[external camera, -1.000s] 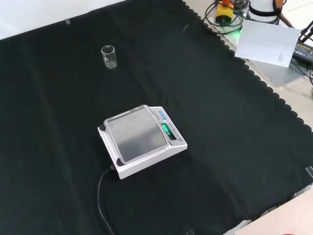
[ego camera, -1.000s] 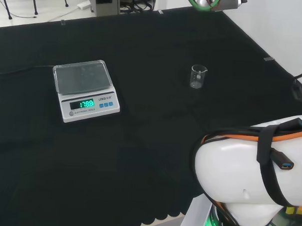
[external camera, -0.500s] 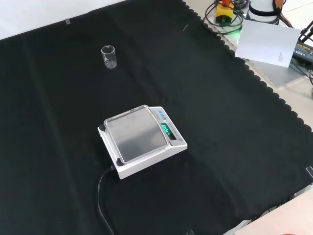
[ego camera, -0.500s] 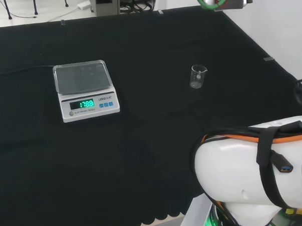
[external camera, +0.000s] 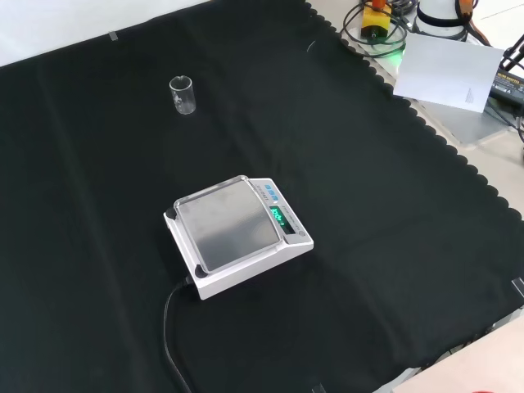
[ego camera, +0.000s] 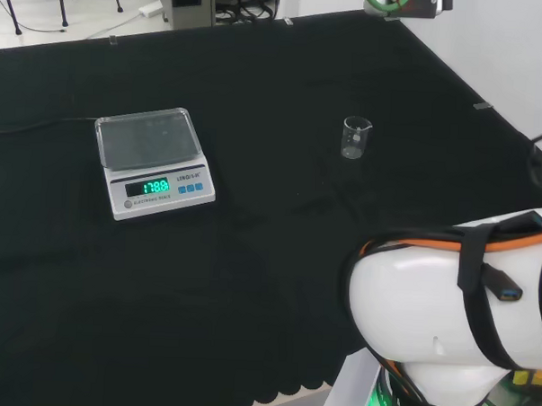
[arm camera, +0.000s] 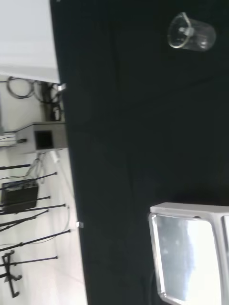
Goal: Pick up the beaker.
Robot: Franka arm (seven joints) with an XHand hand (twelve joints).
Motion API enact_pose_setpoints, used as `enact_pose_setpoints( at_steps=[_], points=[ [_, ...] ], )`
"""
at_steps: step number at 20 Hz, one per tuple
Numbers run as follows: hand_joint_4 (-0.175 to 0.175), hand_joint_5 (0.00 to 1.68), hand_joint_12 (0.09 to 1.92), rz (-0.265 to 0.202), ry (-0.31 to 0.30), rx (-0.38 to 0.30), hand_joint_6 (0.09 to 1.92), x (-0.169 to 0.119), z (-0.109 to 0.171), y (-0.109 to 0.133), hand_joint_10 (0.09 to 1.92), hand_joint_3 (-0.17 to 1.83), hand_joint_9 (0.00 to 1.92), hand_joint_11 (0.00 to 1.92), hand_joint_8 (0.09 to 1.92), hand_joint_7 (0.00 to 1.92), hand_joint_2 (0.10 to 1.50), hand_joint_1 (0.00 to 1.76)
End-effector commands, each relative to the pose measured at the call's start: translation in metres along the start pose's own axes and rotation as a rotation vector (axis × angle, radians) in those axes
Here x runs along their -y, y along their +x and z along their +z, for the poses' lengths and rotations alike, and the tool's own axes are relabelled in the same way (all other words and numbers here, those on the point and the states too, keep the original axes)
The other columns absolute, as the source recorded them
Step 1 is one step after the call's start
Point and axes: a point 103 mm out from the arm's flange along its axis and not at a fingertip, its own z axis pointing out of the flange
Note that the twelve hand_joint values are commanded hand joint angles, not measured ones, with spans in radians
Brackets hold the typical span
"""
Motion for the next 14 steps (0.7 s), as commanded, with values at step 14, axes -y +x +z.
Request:
enact_pose_setpoints(
  at_steps=[14],
  points=[
    [-0.007,0.56,1.39,0.095,0.176,-0.047,0.55,-0.063,0.121,-0.028,0.68,-0.17,0.73,0.29,0.67,0.62,1.06,0.79]
  ],
)
